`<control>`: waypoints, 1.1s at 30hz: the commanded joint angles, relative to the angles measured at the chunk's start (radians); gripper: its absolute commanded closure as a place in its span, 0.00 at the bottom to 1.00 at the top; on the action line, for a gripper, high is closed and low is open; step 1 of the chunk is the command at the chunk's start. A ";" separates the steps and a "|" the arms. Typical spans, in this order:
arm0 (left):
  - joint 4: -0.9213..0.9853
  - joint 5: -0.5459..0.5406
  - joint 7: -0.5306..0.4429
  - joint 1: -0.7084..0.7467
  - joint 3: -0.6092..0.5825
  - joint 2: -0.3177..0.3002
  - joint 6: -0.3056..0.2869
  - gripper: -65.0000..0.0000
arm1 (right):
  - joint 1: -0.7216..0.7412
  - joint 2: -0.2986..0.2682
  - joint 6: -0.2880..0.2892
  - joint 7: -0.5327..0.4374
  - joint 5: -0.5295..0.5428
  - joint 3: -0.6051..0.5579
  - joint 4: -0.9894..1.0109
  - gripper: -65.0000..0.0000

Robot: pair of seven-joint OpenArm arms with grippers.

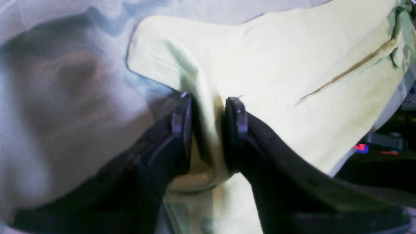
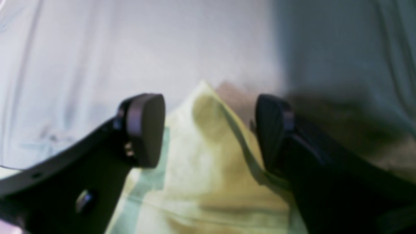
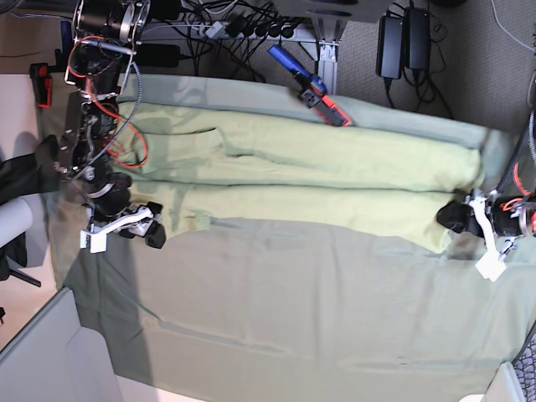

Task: Fold the T-shirt properly
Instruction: 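Lower the hem onto the shirt and open both grippers, then pinch the folded shirt's end with the right gripper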

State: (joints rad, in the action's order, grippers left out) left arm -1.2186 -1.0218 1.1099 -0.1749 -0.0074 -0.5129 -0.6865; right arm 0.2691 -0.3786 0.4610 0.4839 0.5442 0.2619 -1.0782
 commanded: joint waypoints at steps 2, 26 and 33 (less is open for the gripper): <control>-0.016 -0.010 -0.014 -0.019 0.006 -0.016 -0.012 0.69 | 0.021 -0.005 0.037 -0.015 0.014 0.004 -0.019 0.33; -0.016 -0.014 -0.014 -0.018 0.006 -0.016 -0.012 0.69 | -0.015 0.011 0.037 -0.006 -0.032 0.004 -0.017 0.77; -0.016 -0.014 -0.014 -0.018 0.006 -0.016 -0.012 0.58 | -0.017 0.011 0.037 -0.009 -0.032 0.004 -0.017 1.00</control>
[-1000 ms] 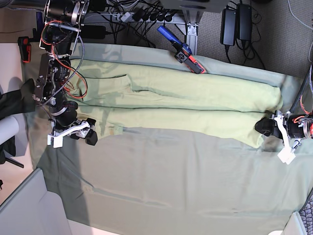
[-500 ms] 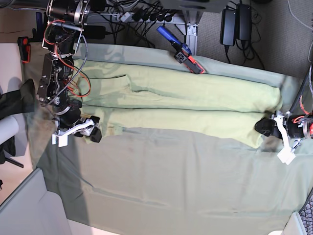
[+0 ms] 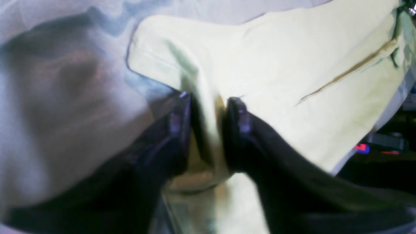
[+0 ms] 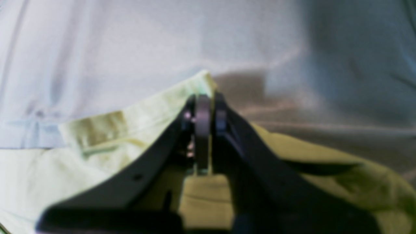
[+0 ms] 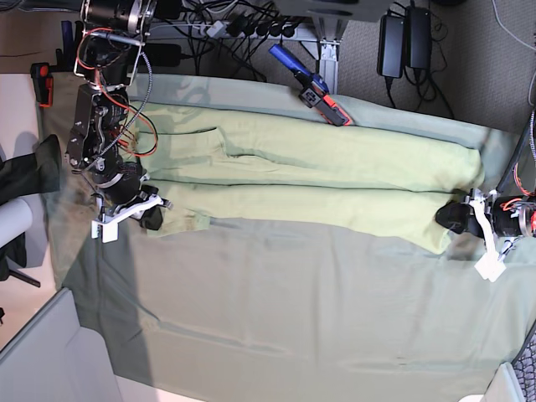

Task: Fold the T-shirt properly
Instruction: 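Pinch the folded shirt's end with the right gripper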

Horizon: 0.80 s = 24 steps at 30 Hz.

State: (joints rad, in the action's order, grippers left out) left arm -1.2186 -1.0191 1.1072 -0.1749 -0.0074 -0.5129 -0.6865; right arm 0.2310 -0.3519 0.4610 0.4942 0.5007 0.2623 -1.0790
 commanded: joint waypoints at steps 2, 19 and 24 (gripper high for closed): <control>-0.016 -0.017 -0.011 -0.016 0.006 -0.016 -0.012 0.50 | 0.021 -0.016 0.037 -0.019 0.012 0.004 -0.016 1.00; -0.016 -0.088 0.001 -0.016 0.007 -0.023 -0.012 0.49 | -0.045 -0.016 0.037 0.083 0.090 0.010 -0.158 1.00; -0.016 -0.097 0.006 -0.016 0.007 -0.042 -0.012 0.49 | -0.153 -0.017 0.037 0.093 0.090 0.025 -0.361 1.00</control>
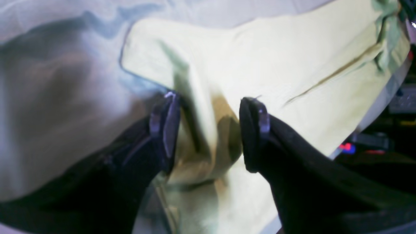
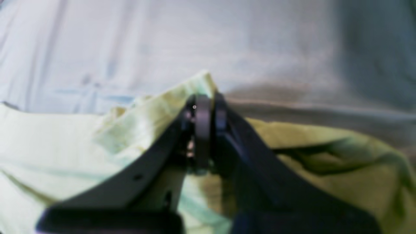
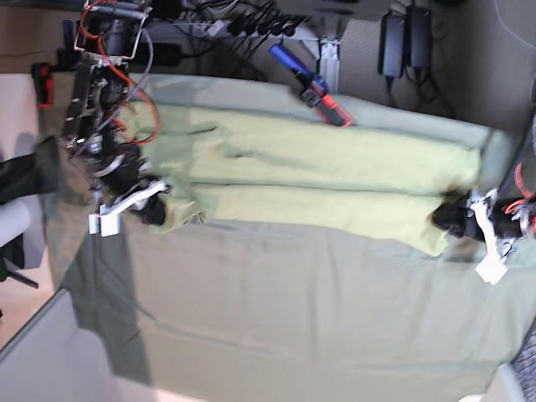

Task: Fold the T-shirt properly
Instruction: 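Pinch the folded shirt's end with the right gripper, then lift the shirt end with the right gripper toward the left gripper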

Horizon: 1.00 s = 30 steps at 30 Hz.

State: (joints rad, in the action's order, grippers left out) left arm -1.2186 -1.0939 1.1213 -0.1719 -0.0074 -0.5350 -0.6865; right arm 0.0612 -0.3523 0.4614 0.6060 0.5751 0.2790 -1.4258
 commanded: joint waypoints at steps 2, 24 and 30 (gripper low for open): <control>-0.016 -0.063 0.024 -0.019 0.007 -0.035 -0.012 0.49 | -0.022 -0.016 0.037 0.001 0.016 0.018 -0.082 1.00; -0.018 -0.294 0.215 0.018 0.007 -0.100 -0.012 0.49 | -0.325 -0.016 0.037 0.087 0.071 0.094 -0.352 1.00; -0.018 -0.292 0.199 0.017 0.021 -0.100 -0.012 0.49 | -0.325 -0.016 0.037 0.087 0.035 0.094 -0.352 1.00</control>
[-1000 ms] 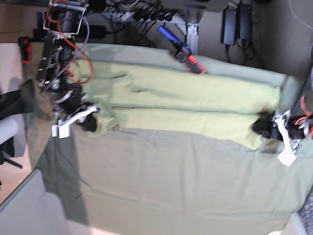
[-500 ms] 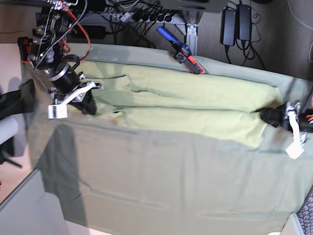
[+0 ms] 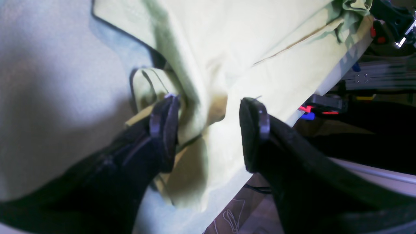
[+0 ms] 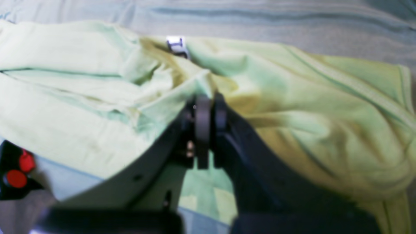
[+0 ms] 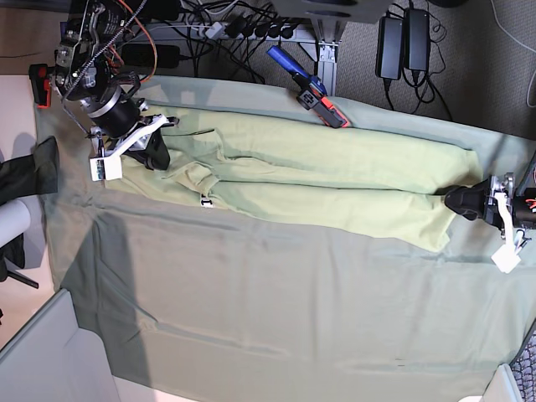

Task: Fold the T-shirt properly
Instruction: 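Lift the shirt end with the right gripper toward the left gripper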

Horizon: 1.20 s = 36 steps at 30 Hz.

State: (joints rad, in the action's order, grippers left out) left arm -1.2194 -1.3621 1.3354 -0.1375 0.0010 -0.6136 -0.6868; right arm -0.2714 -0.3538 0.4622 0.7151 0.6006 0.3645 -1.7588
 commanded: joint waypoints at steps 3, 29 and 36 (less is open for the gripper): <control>-0.017 -0.006 -0.015 -0.017 0.069 -0.021 -0.011 0.49 | 0.008 -0.014 0.036 -0.021 -0.014 0.008 -0.019 0.62; -0.014 0.219 -0.203 0.157 0.380 0.266 0.014 0.49 | 0.010 -0.014 0.035 -0.022 -0.002 0.008 -0.019 0.35; -0.014 0.237 -0.212 0.140 0.418 0.283 0.021 0.49 | 0.010 -0.014 0.035 -0.022 -0.002 0.008 -0.019 0.35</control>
State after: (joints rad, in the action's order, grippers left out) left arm -1.2236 -1.1370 1.1332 0.0174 0.4133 -0.3149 -0.6731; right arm -0.2687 -0.3538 0.4622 0.7151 0.5865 0.3645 -1.7596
